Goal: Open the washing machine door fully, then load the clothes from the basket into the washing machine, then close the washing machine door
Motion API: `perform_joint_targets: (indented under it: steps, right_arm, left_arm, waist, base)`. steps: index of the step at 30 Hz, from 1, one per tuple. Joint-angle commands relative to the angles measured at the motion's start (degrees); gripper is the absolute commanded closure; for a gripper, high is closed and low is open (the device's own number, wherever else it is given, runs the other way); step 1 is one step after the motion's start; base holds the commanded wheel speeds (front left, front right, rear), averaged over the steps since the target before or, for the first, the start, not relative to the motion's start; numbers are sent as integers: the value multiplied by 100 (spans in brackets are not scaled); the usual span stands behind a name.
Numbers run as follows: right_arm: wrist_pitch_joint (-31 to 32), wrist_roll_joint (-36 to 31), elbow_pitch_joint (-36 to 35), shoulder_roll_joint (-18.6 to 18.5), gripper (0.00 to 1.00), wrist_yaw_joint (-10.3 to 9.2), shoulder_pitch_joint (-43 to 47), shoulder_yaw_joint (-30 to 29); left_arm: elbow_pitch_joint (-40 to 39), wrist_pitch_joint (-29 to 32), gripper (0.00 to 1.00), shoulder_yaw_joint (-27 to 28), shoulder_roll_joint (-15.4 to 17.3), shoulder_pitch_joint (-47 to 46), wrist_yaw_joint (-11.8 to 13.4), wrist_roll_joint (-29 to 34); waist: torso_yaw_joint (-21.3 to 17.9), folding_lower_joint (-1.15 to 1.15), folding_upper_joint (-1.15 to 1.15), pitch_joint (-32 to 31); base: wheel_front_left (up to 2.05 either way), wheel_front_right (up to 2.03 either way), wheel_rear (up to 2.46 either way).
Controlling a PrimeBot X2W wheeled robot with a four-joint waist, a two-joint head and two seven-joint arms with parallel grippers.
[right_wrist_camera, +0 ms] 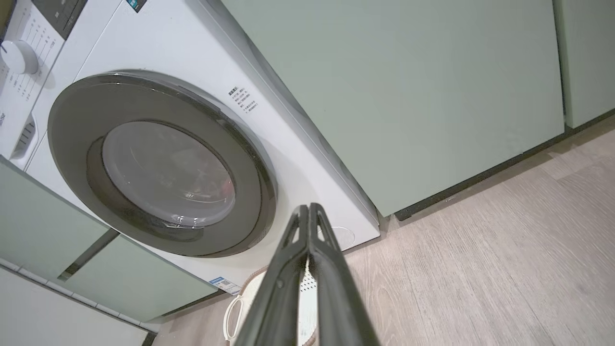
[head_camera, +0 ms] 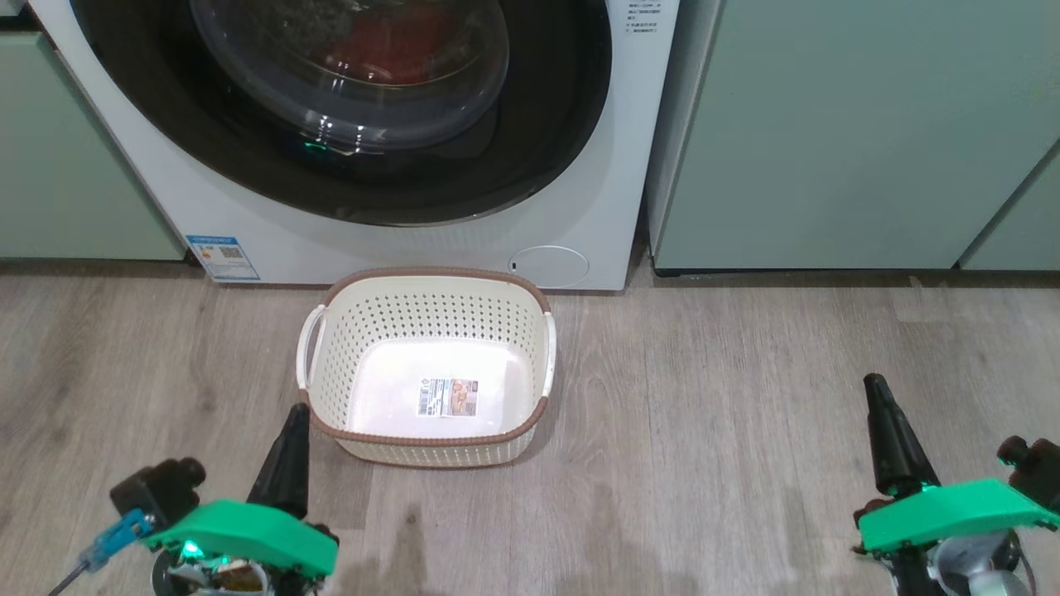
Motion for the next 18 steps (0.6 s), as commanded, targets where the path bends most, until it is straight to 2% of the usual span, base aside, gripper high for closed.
perform_joint_targets:
  steps: [1, 18]
  right_arm:
    - [24, 146, -157, -98, 100, -1, -308, 44]
    - [222, 1225, 5, -113, 100, -1, -449, 42]
  left_arm:
    - [-158, 19, 100, 145, 30, -317, -46, -128]
    - [-39, 296, 100, 340, 5, -423, -123, -1232]
  waist:
    - [2, 0, 0, -2]
    - [29, 0, 0, -33]
  base:
    - [0, 0, 0]
    - [0, 0, 0]
